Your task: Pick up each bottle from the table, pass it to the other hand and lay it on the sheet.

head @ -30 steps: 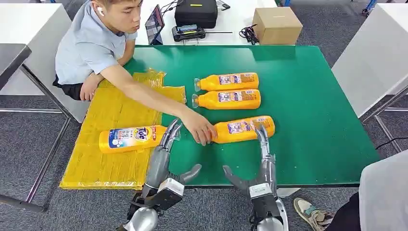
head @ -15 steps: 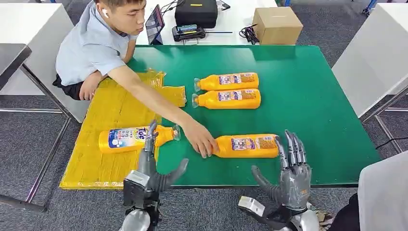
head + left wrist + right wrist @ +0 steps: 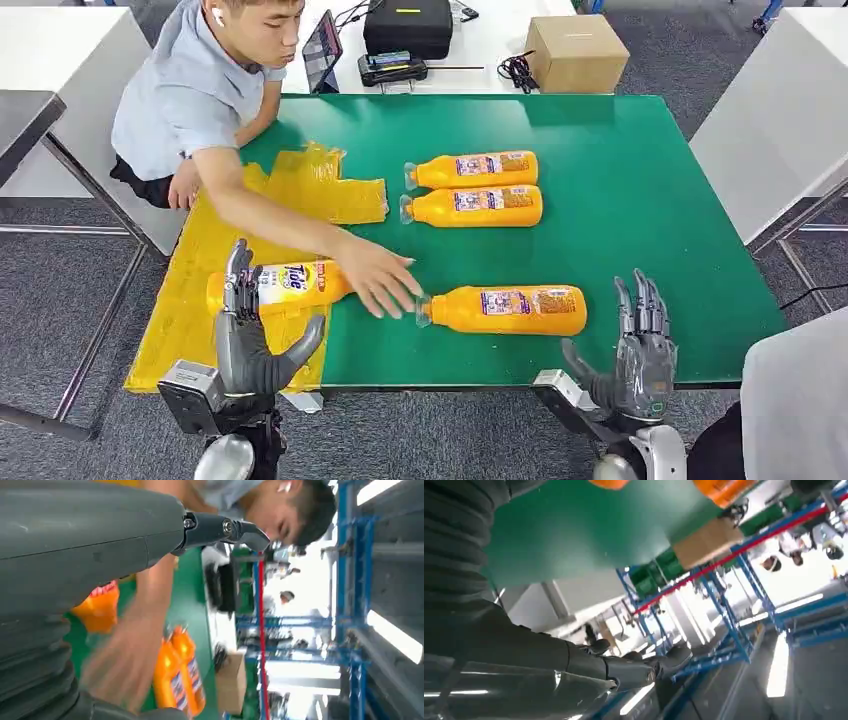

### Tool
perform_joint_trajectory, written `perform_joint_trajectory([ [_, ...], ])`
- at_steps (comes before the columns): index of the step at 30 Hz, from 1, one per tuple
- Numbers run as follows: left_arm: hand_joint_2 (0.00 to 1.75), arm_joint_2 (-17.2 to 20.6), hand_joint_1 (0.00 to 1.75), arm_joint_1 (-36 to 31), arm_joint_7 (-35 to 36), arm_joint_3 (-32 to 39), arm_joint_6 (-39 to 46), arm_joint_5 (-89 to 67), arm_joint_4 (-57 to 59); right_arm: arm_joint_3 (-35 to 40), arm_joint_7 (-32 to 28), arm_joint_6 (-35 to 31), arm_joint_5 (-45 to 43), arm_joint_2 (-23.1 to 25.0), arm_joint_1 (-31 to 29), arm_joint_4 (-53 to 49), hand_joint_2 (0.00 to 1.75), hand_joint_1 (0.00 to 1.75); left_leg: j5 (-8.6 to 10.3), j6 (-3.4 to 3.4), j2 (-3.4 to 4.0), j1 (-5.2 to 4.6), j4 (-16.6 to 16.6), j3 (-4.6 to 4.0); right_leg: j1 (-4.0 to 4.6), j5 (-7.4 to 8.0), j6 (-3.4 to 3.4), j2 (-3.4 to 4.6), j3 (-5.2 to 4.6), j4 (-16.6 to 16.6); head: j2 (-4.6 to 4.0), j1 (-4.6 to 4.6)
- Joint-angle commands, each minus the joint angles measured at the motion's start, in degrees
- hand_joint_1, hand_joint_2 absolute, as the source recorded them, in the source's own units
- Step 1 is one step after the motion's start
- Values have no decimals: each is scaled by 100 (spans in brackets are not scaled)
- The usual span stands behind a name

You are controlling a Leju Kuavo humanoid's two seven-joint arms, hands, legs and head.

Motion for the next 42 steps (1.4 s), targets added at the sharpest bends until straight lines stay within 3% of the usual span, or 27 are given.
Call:
perform_joint_trajectory([
  [1, 175, 180, 0, 50, 140, 11, -125, 48, -44, 589, 46, 94, -157, -386, -701, 1561, 175, 0, -8, -11, 16, 9, -5, 23, 10, -1, -14, 13, 20, -9, 0, 0],
  [20, 175, 182, 0, 38, 140, 6, -123, 51, -31, 597, 41, 80, -159, -384, -678, 1550, 175, 0, -8, -11, 8, 8, -2, 16, 9, -5, -14, 6, 14, -4, 0, -2],
  [25, 175, 283, 0, -43, 223, -392, -234, 49, 8, 921, 136, 368, -265, -404, -982, 2028, 175, 0, -9, -11, 14, 10, -2, 18, 11, -2, -13, 12, 15, -7, 0, -2],
  [30, 175, 666, 0, -73, 490, -1135, -814, -761, -25, 1072, 22, 379, -245, -358, -1256, 2296, 175, 0, -6, -11, 13, 9, -4, 19, 10, -2, -14, 10, 15, -7, 0, -2],
  [33, 175, 657, 0, -36, 576, -1172, -934, -848, 71, 1186, 66, 355, -94, -335, -1295, 2316, 175, 0, -7, -10, 14, 7, -5, 19, 8, -2, -13, 12, 14, -7, 0, -2],
  [34, 175, 575, 0, -119, 648, -1173, -1042, -807, 191, 1334, 100, 690, -118, -294, -1570, 2604, 175, 0, -17, -18, 24, 15, -2, 37, 16, -8, -22, 20, 31, -8, 0, -2],
  [42, 175, 575, 0, -119, 648, -1173, -1042, -807, 191, 1334, 100, 690, -118, -294, -1570, 2604, 175, 0, -17, -18, 24, 15, -2, 37, 16, -8, -22, 20, 31, -8, 0, -2],
])
